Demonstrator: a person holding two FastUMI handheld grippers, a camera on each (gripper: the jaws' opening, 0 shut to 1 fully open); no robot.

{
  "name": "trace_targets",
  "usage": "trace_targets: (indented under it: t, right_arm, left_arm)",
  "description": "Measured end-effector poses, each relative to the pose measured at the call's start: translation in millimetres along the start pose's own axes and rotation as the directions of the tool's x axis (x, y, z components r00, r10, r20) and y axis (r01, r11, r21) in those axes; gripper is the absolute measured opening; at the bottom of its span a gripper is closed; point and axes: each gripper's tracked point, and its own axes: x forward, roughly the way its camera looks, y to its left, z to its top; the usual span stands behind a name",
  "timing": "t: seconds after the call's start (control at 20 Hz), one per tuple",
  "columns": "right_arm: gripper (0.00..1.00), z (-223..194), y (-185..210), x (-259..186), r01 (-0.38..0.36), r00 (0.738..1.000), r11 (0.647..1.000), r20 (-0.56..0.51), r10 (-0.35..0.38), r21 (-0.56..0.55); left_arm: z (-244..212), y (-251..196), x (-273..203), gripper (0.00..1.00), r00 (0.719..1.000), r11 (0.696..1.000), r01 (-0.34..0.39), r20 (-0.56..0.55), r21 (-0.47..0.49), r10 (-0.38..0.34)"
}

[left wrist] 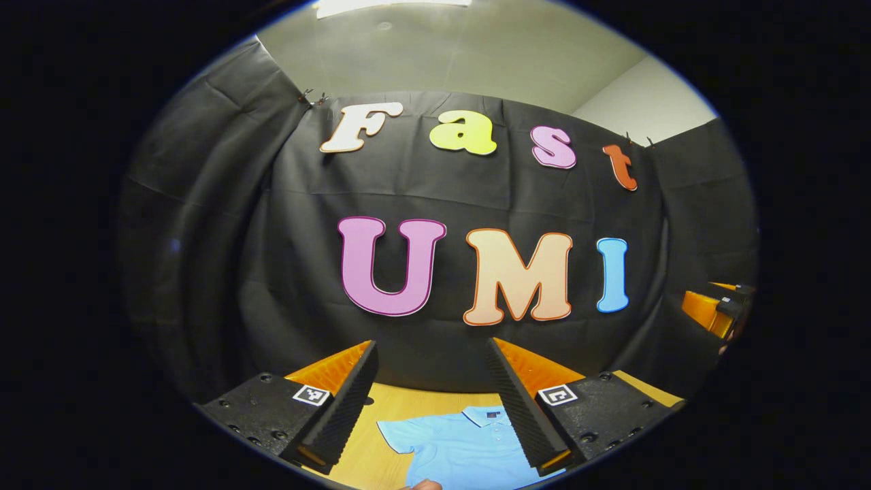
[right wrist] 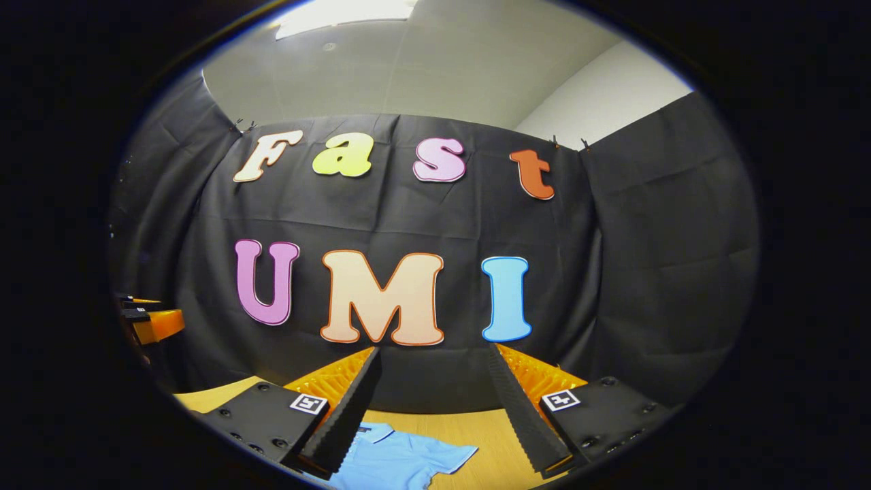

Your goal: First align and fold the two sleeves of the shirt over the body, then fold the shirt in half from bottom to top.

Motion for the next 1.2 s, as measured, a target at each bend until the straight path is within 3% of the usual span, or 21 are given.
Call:
trace_targets:
  t: [0.35,0.8,1.0,1.2]
  right_arm:
    - [0.98,-32,-14,28,-0.009,0.998,1.0,-0.062,0.008,-0.018]
    - [0.98,-124,-38,77,0.001,0.974,0.998,-0.225,-0.015,-0.062]
    - [0.98,-171,-41,99,-0.027,0.953,0.997,-0.304,0.002,-0.078]
    - [0.99,-231,-44,117,-0.063,0.9,0.996,-0.435,0.032,-0.057]
  left_arm:
    - [-3,-9,4,0.95,1.0,1.0,-0.002,-0.012,0.007,0.002]
    - [-11,-17,9,0.95,0.999,0.999,-0.012,-0.039,0.04,0.013]
    - [-13,-22,12,0.95,0.999,0.998,-0.02,-0.048,0.054,0.022]
    - [-19,-18,16,0.95,0.996,0.996,-0.054,-0.065,0.072,0.059]
